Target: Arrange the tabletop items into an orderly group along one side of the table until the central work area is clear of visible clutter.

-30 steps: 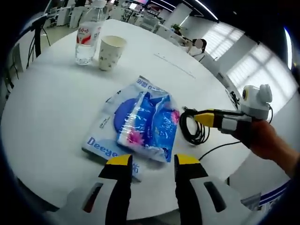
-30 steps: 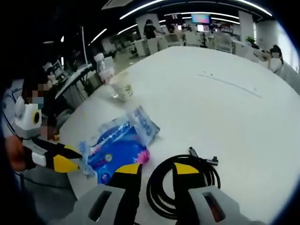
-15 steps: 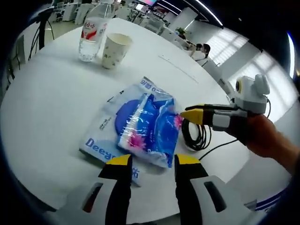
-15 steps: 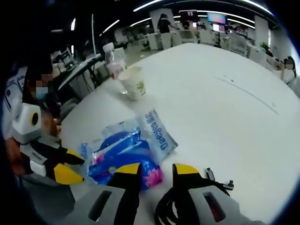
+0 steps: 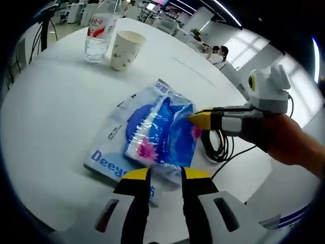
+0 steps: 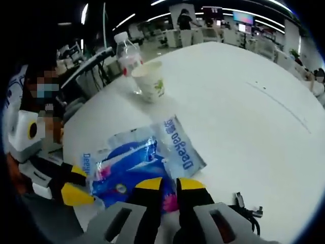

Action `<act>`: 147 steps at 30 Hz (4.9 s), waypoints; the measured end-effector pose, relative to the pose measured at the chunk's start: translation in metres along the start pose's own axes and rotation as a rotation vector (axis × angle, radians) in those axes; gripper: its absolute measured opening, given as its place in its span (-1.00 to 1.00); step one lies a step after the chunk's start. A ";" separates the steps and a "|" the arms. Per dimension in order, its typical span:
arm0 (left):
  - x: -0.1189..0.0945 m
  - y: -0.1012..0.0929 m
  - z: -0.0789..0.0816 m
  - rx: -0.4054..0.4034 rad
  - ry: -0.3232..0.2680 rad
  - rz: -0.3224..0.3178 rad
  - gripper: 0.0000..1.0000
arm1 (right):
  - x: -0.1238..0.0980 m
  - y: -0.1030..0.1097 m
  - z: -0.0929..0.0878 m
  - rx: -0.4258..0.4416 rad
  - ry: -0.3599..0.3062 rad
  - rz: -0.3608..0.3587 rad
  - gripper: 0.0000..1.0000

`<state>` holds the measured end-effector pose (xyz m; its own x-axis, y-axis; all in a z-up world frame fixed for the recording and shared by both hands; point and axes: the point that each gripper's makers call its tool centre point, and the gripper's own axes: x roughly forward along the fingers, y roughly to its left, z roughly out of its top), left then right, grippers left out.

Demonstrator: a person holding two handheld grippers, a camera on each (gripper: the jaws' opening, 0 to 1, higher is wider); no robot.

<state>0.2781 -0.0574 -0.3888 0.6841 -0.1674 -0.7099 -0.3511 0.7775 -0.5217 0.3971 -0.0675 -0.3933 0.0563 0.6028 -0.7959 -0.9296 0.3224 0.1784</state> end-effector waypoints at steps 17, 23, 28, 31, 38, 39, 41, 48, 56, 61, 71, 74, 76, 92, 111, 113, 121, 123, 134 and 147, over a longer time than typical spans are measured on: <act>-0.004 -0.002 0.002 0.058 -0.014 -0.017 -0.92 | -0.024 -0.001 -0.008 0.080 -0.067 -0.006 -1.00; -0.008 -0.001 0.002 0.070 -0.013 -0.019 -0.95 | -0.032 0.004 -0.018 0.112 -0.081 -0.019 -1.00; -0.014 -0.001 0.002 0.080 -0.015 -0.021 -0.95 | -0.041 0.012 -0.029 0.139 -0.096 -0.030 -1.00; -0.018 -0.002 0.004 0.089 -0.021 -0.023 -0.95 | -0.045 0.013 -0.031 0.159 -0.106 -0.039 -1.00; -0.018 -0.002 0.005 0.105 -0.022 -0.031 -0.97 | -0.059 0.021 -0.048 0.215 -0.133 -0.061 -1.00; -0.018 -0.002 0.005 0.109 -0.022 -0.032 -0.97 | -0.060 0.022 -0.050 0.221 -0.136 -0.064 -1.00; -0.019 -0.003 0.005 0.113 -0.022 -0.033 -0.97 | -0.062 0.019 -0.052 0.239 -0.140 -0.071 -1.00; -0.019 -0.007 0.001 0.143 -0.007 -0.043 -0.98 | -0.073 0.024 -0.068 0.295 -0.156 -0.092 -1.00; -0.013 -0.009 -0.006 0.225 0.025 -0.045 -0.98 | -0.080 0.033 -0.090 0.417 -0.176 -0.119 -1.00; -0.011 -0.014 -0.009 0.279 0.044 -0.054 -0.95 | -0.076 0.036 -0.109 0.460 -0.161 -0.136 -1.00; -0.008 -0.013 -0.014 0.394 0.085 -0.042 -0.85 | -0.079 0.035 -0.113 0.519 -0.175 -0.156 -0.93; -0.006 -0.011 -0.015 0.401 0.092 -0.041 -0.83 | -0.078 0.037 -0.115 0.527 -0.176 -0.154 -0.83; -0.007 -0.012 -0.017 0.416 0.100 -0.045 -0.81 | -0.076 0.032 -0.118 0.530 -0.174 -0.158 -0.79; 0.000 -0.016 -0.015 0.456 0.103 -0.059 -0.93 | -0.073 0.032 -0.107 0.512 -0.196 -0.176 -0.97; -0.014 -0.020 -0.006 0.436 0.071 -0.083 -1.00 | -0.088 0.043 -0.112 0.560 -0.252 -0.175 -1.00; -0.015 -0.022 -0.005 0.432 0.064 -0.088 -1.00 | -0.089 0.042 -0.112 0.565 -0.260 -0.181 -1.00; -0.018 -0.040 -0.004 0.430 0.057 -0.129 -1.00 | -0.101 0.045 -0.118 0.594 -0.292 -0.204 -1.00; -0.016 -0.044 -0.003 0.452 0.054 -0.139 -1.00 | -0.102 0.041 -0.119 0.598 -0.294 -0.207 -1.00; -0.020 -0.063 -0.003 0.545 0.067 -0.157 -1.00 | -0.113 0.032 -0.122 0.618 -0.315 -0.229 -1.00; -0.027 -0.063 0.002 0.594 0.076 -0.145 -1.00 | -0.117 0.042 -0.120 0.574 -0.282 -0.216 -1.00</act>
<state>0.2834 -0.1006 -0.3355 0.6429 -0.3229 -0.6945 0.1738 0.9446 -0.2783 0.3078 -0.2122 -0.3623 0.3846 0.6234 -0.6808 -0.5503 0.7470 0.3731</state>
